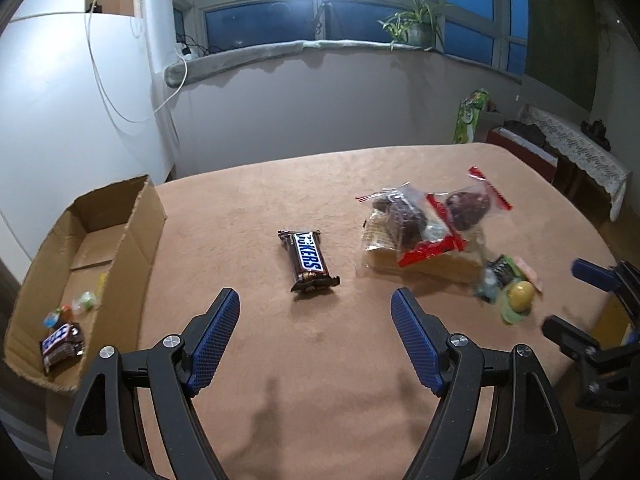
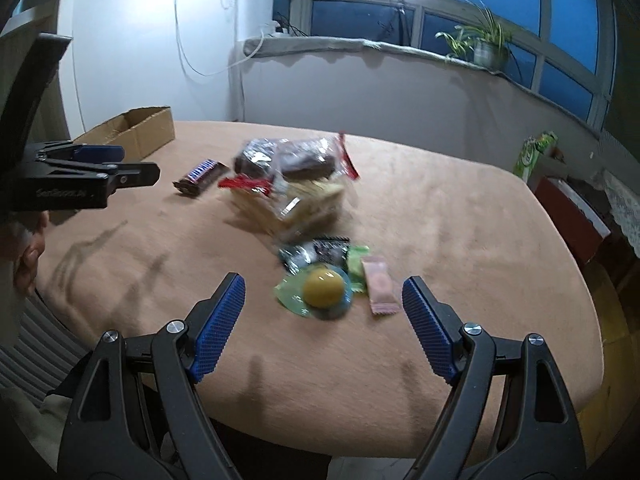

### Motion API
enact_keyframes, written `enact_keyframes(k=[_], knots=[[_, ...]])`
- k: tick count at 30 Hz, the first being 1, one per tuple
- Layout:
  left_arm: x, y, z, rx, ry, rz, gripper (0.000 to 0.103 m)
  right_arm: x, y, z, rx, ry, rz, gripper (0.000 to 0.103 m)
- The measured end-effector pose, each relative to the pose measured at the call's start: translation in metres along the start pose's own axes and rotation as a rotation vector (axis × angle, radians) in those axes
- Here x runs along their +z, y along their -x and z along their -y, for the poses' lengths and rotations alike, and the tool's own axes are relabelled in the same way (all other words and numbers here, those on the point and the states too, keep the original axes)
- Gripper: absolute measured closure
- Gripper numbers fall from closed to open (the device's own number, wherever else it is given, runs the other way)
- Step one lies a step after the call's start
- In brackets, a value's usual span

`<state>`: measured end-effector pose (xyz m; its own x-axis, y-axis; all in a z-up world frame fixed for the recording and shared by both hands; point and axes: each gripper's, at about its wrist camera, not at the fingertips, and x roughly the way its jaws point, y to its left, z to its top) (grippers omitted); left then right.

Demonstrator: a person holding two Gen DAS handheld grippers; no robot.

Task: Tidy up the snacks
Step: 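Move both open tools back toward the snacks on the table, then grasp the Snickers bar with the left tool while the right tool grasps the yellow round sweet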

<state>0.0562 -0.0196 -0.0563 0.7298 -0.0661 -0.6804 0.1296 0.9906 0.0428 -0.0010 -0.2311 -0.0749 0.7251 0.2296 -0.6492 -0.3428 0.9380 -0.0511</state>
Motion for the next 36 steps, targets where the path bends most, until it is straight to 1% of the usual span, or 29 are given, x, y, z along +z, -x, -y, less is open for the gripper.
enact_keyframes(k=[3,4,6,8,14,16,18,19,20,21,22,23,24,33,36], knots=[[0.004,-0.015,0.000,0.006,-0.002,-0.017,0.025,-0.002,-0.006,0.004,0.007,-0.011,-0.015,0.020],[0.005,-0.020,0.000,0.008,0.000,-0.023,0.025,-0.003,-0.008,0.004,0.009,-0.012,-0.017,0.022],[0.007,-0.031,0.000,0.013,0.009,-0.038,0.025,-0.003,-0.013,0.004,0.017,-0.015,-0.026,0.036],[0.008,-0.041,-0.001,0.015,0.016,-0.052,0.025,-0.003,-0.021,0.004,0.026,-0.011,-0.046,0.044],[0.010,-0.070,-0.006,0.022,0.052,-0.110,0.025,-0.005,-0.042,0.002,0.042,-0.003,-0.080,0.046],[0.010,-0.078,-0.009,0.017,0.067,-0.129,0.025,-0.004,-0.048,0.002,0.043,0.002,-0.086,0.055],[0.011,-0.084,-0.012,0.009,0.080,-0.144,0.025,-0.004,-0.050,0.002,0.045,0.003,-0.085,0.058],[0.012,-0.085,-0.013,0.001,0.089,-0.147,0.027,-0.003,-0.050,0.001,0.045,0.007,-0.084,0.059],[0.012,-0.087,-0.015,-0.004,0.093,-0.152,0.042,-0.003,-0.050,0.000,0.044,0.012,-0.083,0.059],[0.012,-0.089,-0.014,-0.003,0.089,-0.159,0.050,-0.004,-0.050,0.000,0.042,0.016,-0.082,0.060],[0.013,-0.089,-0.014,0.002,0.080,-0.155,0.052,-0.004,-0.050,-0.001,0.041,0.017,-0.081,0.060],[0.013,-0.089,-0.013,-0.007,0.074,-0.153,0.058,-0.004,-0.049,0.000,0.041,0.015,-0.078,0.067],[0.013,-0.089,-0.013,-0.009,0.071,-0.151,0.066,-0.004,-0.048,0.001,0.036,0.012,-0.072,0.069],[0.011,-0.081,-0.017,-0.055,0.078,-0.122,0.076,-0.005,-0.042,0.006,0.034,0.003,-0.053,0.070],[0.009,-0.073,-0.014,-0.058,0.077,-0.104,0.077,-0.005,-0.037,0.009,0.025,-0.008,-0.033,0.070]])
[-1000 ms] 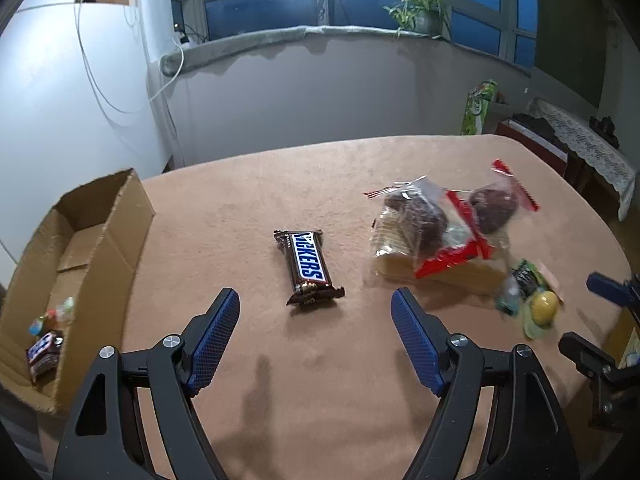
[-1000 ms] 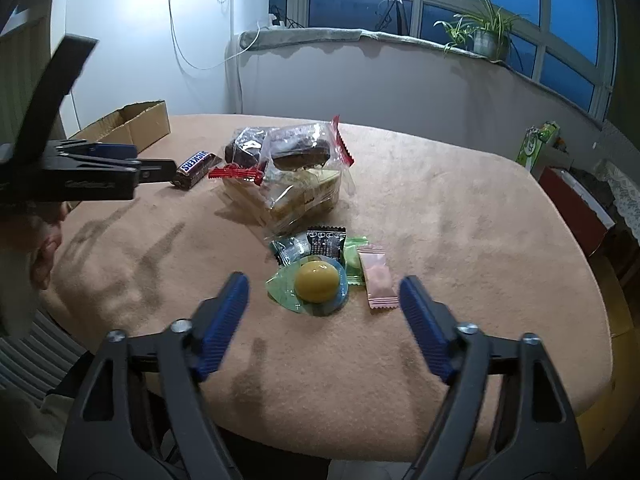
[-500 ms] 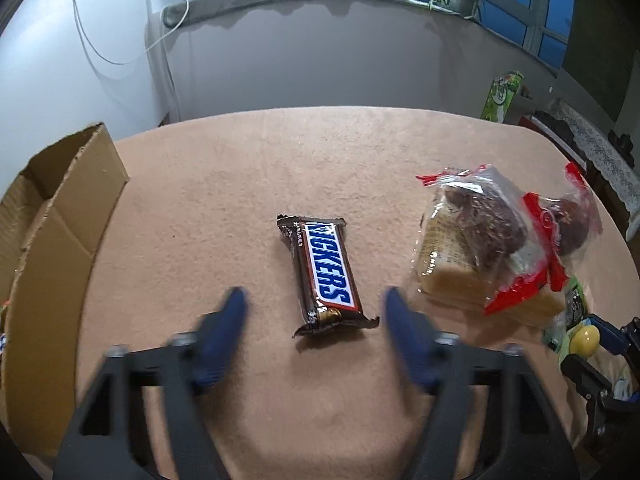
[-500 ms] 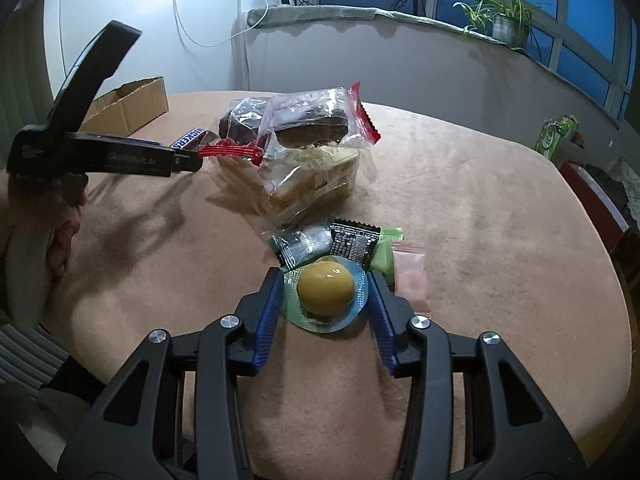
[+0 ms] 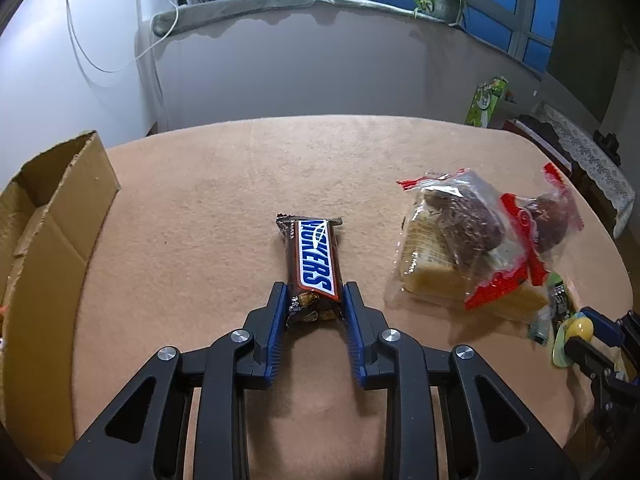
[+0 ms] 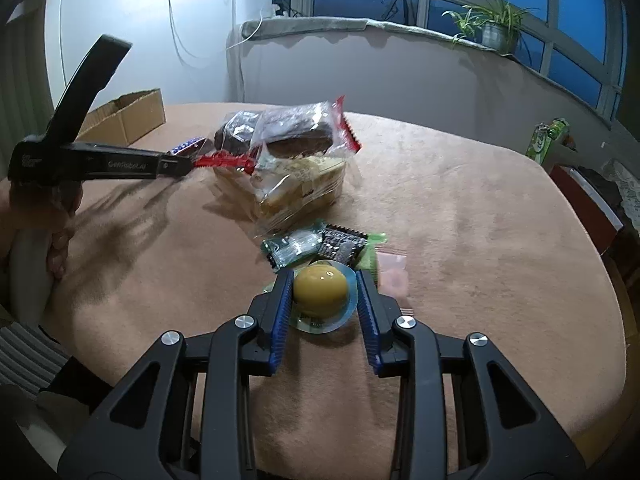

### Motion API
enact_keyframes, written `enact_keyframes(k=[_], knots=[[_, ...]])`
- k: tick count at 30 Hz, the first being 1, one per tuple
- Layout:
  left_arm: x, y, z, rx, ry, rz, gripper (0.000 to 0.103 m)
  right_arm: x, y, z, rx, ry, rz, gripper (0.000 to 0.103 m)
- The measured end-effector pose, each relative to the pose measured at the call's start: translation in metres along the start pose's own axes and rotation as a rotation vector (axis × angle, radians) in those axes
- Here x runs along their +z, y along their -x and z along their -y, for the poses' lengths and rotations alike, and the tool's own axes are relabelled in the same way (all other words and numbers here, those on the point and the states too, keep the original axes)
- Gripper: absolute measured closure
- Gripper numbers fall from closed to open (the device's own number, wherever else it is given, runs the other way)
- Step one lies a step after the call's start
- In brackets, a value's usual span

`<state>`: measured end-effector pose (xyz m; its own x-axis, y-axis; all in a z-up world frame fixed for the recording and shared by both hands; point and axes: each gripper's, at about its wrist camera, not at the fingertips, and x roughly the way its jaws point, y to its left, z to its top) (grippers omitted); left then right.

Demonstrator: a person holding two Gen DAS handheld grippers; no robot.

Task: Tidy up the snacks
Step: 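Grasp the Snickers bar with the left tool while the right tool grasps the yellow round sweet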

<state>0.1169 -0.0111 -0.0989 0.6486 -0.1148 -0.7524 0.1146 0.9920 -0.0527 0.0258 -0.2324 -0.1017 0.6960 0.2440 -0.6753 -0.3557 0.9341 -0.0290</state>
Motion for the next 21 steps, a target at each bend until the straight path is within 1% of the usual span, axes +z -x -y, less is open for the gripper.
enact_keyframes(k=[9,13,21], knots=[[-0.010,0.024,-0.005,-0.031,0.019,0.043,0.077,0.007,0.017,0.009,-0.028,-0.024,0.041,0.071],[-0.014,0.039,-0.011,-0.030,0.035,0.063,0.077,0.012,0.024,0.003,-0.029,-0.014,0.063,0.071],[-0.014,0.078,-0.015,-0.027,0.033,0.138,0.077,0.022,0.041,-0.009,-0.040,0.010,0.101,0.071]])
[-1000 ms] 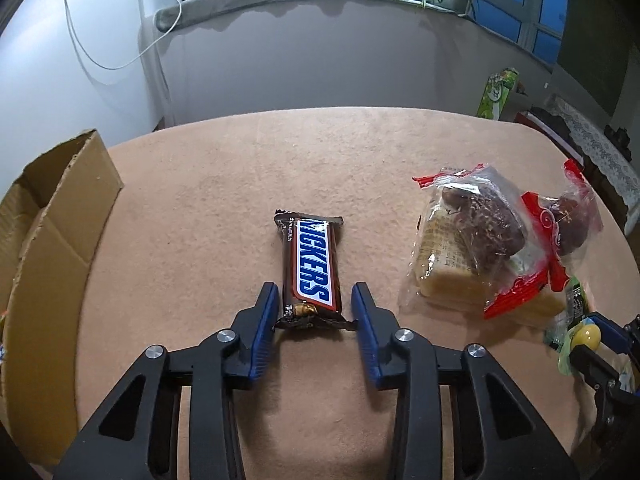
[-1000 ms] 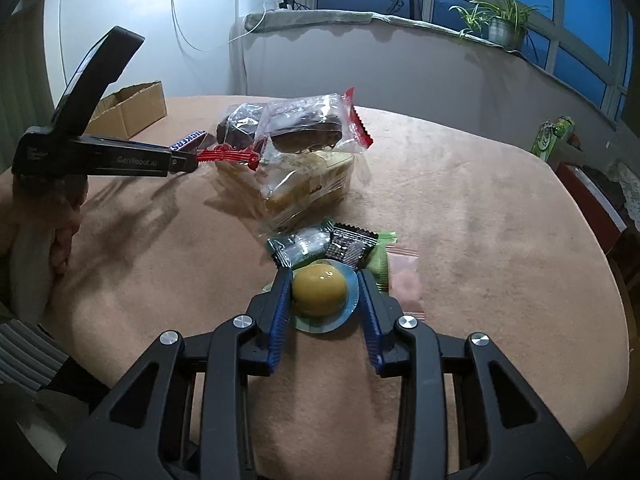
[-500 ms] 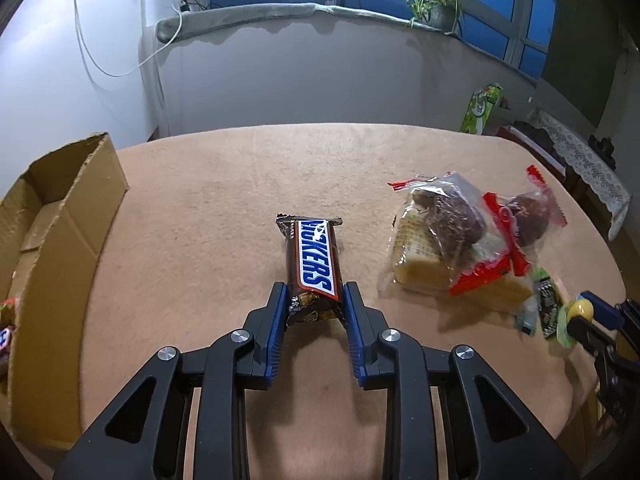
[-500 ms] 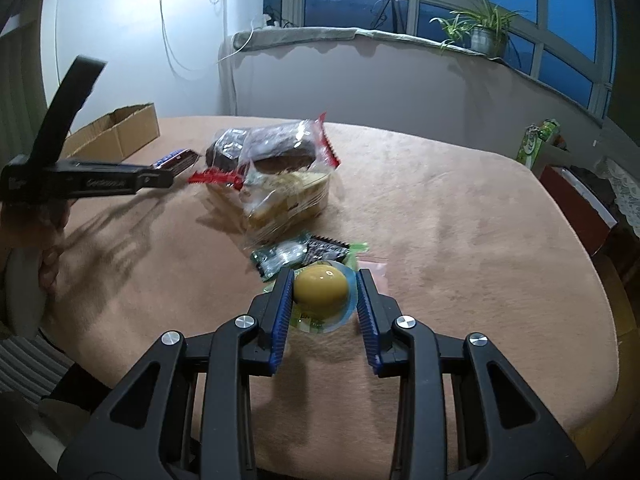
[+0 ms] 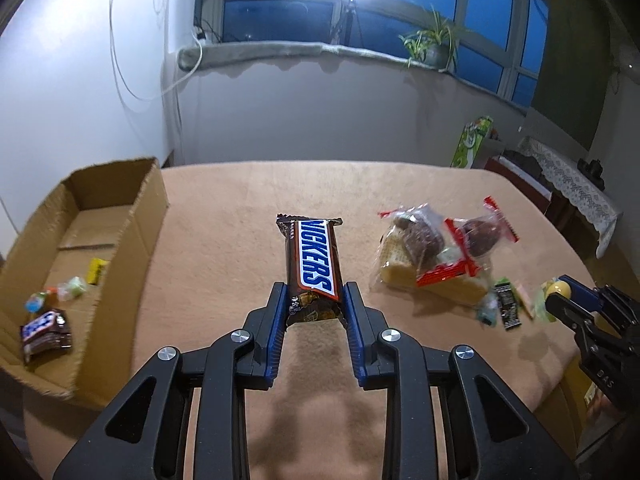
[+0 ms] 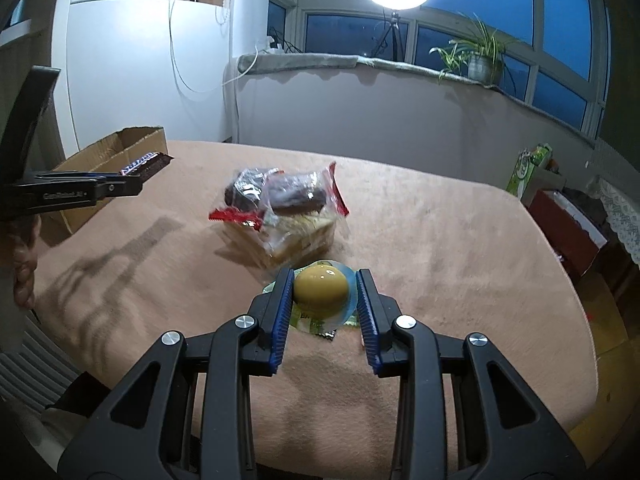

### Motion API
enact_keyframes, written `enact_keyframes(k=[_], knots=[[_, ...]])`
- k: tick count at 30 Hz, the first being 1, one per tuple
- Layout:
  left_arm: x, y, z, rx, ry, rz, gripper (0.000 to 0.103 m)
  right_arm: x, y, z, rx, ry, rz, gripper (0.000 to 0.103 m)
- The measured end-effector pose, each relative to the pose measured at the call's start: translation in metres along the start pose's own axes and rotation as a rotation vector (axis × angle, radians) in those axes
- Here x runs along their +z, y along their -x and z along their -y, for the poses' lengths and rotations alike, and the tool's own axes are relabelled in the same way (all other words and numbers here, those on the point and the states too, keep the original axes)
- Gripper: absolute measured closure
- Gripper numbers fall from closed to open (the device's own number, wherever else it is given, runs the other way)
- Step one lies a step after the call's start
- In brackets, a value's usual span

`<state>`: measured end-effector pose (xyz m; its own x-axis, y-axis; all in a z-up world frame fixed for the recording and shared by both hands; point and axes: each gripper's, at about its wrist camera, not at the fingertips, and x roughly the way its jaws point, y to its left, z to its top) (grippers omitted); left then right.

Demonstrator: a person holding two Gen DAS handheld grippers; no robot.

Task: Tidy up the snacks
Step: 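Grasp the Snickers bar with the left tool while the right tool grasps the yellow round sweet, then carry the Snickers bar and yellow sweet to the box and open both tools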

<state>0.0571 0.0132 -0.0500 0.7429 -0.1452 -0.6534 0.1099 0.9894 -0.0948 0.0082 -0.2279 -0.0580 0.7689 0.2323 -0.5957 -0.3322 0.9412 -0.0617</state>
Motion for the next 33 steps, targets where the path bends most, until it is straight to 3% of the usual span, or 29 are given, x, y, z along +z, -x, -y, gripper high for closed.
enact_keyframes(k=[16,33], knots=[[-0.004,0.070,-0.032,0.042,0.034,0.137,0.077,0.038,0.024,-0.052,0.013,0.100,0.073,0.071],[-0.028,0.101,-0.142,0.190,0.187,0.171,0.077,0.105,-0.019,-0.212,0.249,0.316,0.134,0.071]])
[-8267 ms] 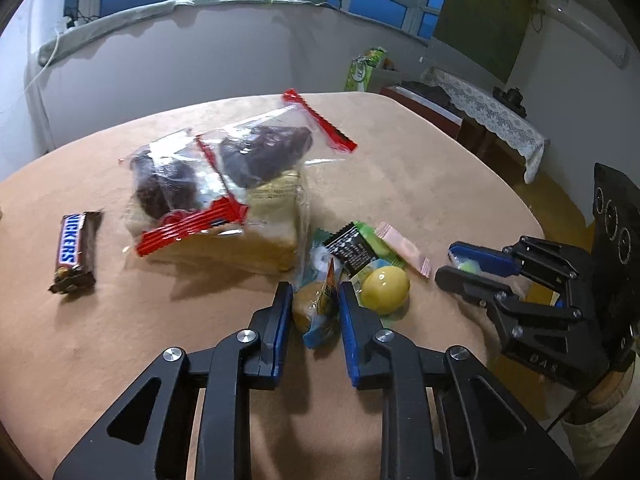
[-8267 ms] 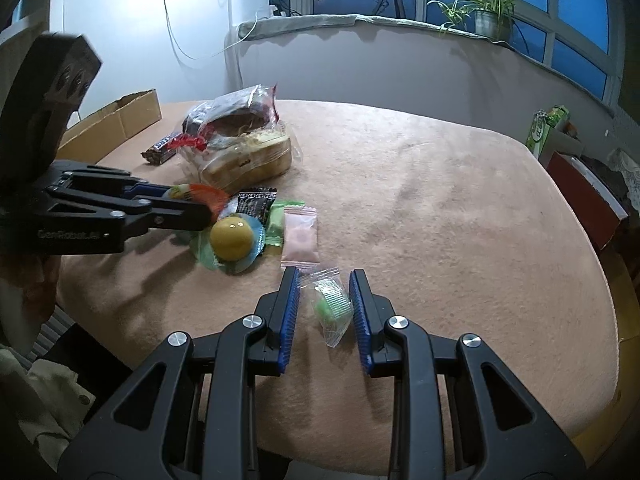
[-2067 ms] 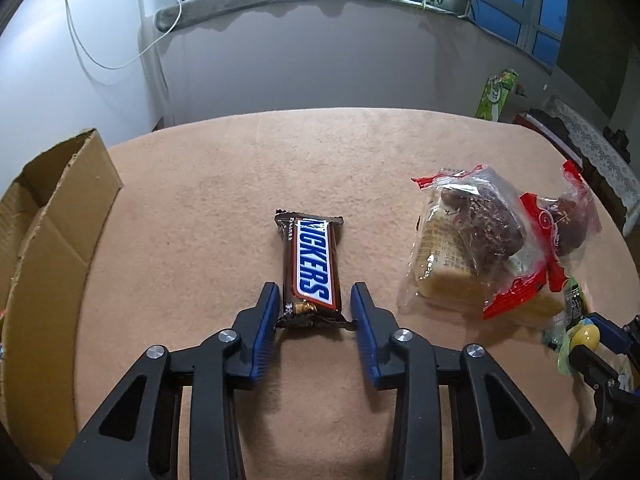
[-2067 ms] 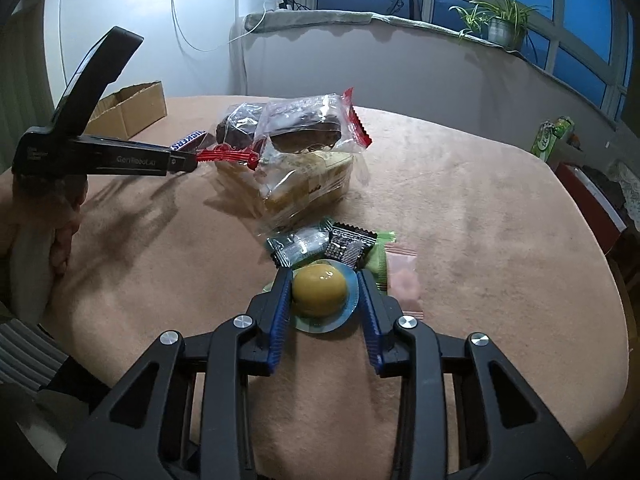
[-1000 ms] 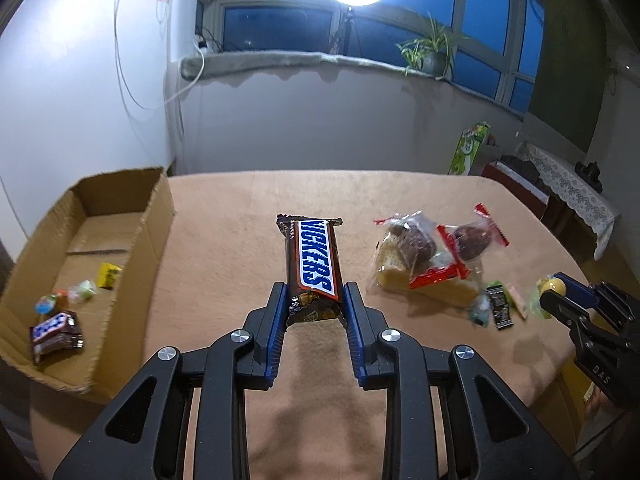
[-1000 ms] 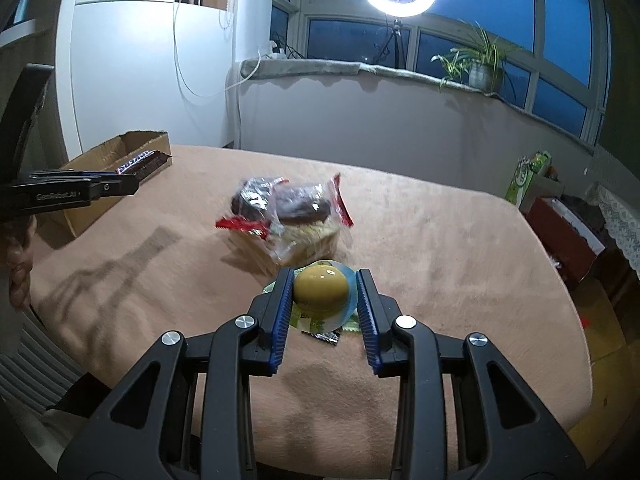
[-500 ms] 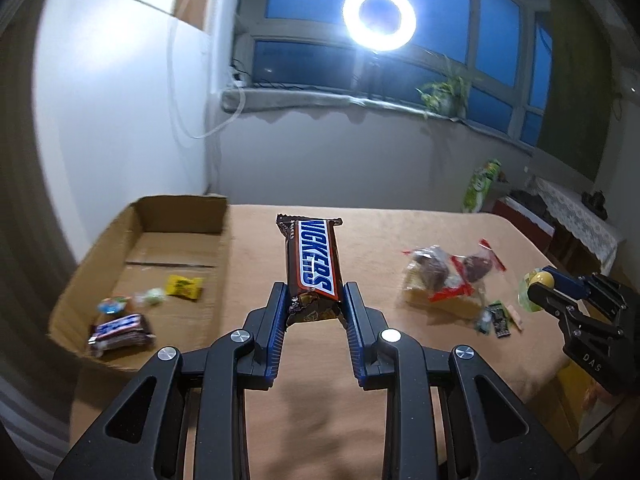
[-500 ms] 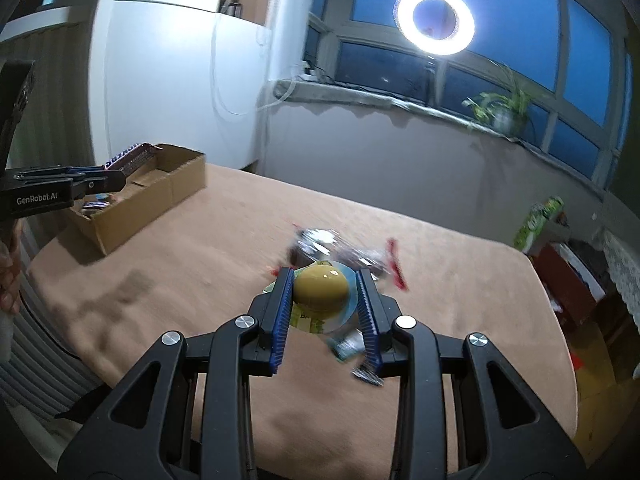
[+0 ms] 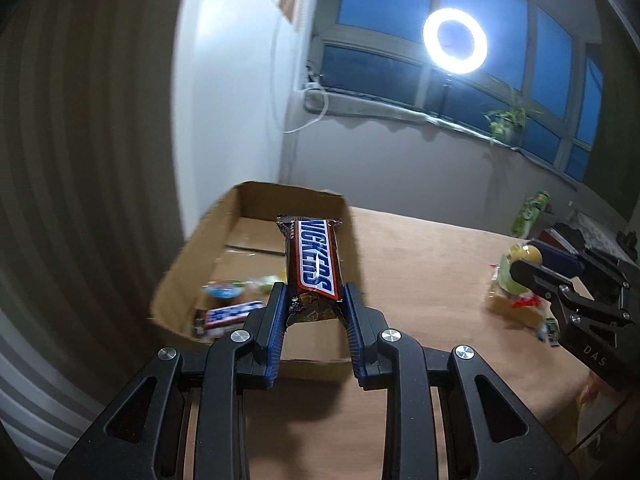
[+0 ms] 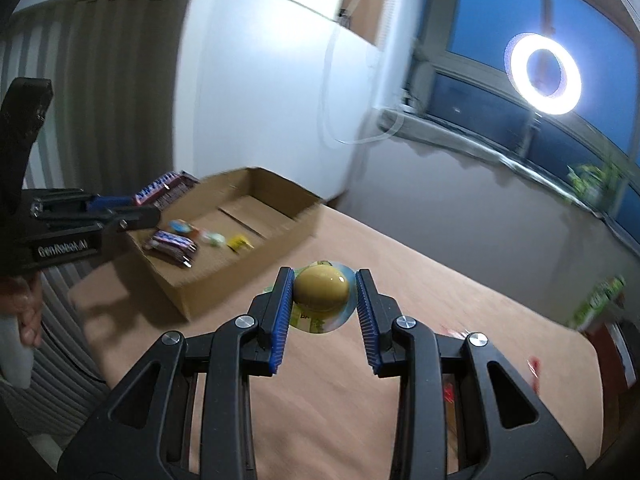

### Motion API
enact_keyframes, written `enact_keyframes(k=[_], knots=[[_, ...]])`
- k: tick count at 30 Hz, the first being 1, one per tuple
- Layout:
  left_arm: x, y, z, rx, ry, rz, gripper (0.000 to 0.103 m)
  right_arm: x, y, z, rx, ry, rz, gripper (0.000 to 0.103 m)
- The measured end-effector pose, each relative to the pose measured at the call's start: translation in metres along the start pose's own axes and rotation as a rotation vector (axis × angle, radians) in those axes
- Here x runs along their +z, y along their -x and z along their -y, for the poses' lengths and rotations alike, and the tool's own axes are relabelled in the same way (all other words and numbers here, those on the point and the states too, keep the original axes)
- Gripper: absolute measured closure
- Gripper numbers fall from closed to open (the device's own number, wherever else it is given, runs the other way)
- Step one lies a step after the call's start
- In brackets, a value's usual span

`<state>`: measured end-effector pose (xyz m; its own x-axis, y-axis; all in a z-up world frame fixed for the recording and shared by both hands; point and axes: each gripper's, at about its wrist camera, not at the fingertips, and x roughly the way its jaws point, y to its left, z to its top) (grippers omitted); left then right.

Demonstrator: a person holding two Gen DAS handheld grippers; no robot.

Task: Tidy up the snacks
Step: 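Carry the Snickers bar and yellow sweet to the box and open both tools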

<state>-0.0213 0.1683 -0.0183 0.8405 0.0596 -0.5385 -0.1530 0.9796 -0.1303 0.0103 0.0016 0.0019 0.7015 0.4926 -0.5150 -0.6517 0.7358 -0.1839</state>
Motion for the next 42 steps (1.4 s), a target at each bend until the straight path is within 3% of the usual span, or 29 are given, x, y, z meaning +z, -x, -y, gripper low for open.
enact_keyframes(k=[8,15,37,40,42], knots=[[0.001,-0.007,-0.037,0.045,0.039,-0.007,0.077,0.039,-0.043,-0.049,0.100,0.079,0.039,0.071],[0.006,-0.014,-0.050,0.070,0.037,-0.013,0.077,0.054,-0.068,-0.069,0.141,0.117,0.048,0.071],[0.004,-0.041,-0.051,0.065,0.010,-0.065,0.077,0.057,-0.105,-0.078,0.198,0.129,0.021,0.070],[0.004,-0.045,-0.052,0.090,0.012,-0.075,0.073,0.055,-0.115,-0.079,0.210,0.134,0.003,0.065],[0.004,-0.045,-0.054,0.112,0.019,-0.073,0.058,0.054,-0.117,-0.077,0.205,0.130,0.000,0.063]])
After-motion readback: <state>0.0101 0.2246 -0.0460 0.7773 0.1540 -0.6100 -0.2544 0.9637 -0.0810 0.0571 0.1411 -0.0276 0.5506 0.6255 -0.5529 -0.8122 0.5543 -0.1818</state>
